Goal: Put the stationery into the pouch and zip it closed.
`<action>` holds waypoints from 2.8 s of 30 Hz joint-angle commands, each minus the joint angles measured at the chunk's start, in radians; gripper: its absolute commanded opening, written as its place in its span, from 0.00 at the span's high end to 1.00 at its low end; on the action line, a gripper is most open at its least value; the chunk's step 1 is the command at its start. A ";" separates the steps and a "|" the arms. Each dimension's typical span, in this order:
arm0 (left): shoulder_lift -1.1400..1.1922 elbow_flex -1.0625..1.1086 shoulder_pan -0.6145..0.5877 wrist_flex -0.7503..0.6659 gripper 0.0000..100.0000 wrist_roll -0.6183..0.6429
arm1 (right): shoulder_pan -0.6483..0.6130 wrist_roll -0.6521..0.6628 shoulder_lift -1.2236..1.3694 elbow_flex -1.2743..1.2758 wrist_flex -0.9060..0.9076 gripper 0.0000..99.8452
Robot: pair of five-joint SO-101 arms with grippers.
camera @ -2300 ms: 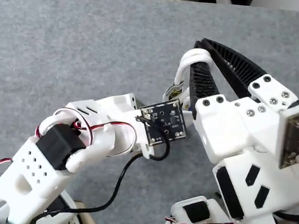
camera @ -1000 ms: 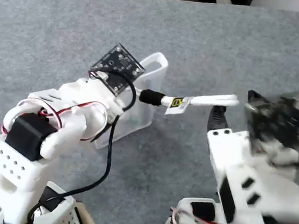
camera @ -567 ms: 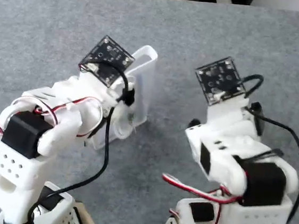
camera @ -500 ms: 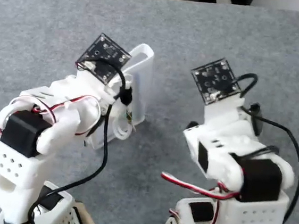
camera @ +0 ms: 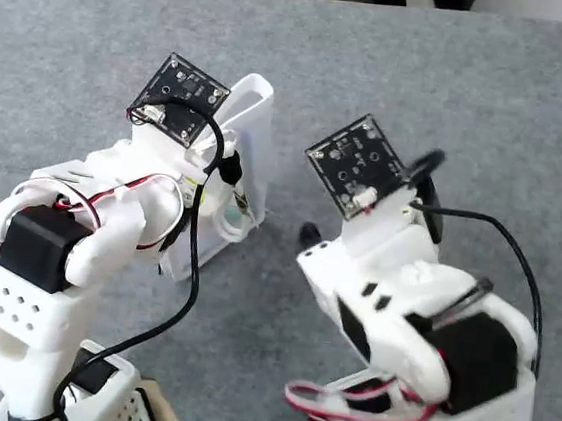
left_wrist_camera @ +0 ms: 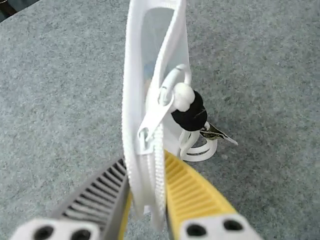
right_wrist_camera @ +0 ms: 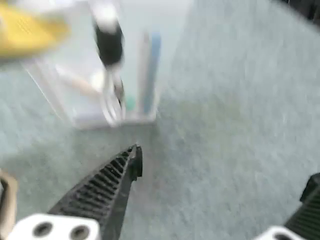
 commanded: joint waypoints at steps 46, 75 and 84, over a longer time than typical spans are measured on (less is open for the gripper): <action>-0.078 -0.099 0.101 0.029 0.97 0.069 | -0.175 -0.071 -0.044 0.328 -0.431 0.84; -0.080 -0.101 0.099 0.031 0.97 0.069 | -0.172 -0.071 -0.048 0.398 -0.554 0.95; -0.080 -0.101 0.099 0.040 0.97 0.069 | -0.051 -0.048 -0.054 0.394 -0.552 0.99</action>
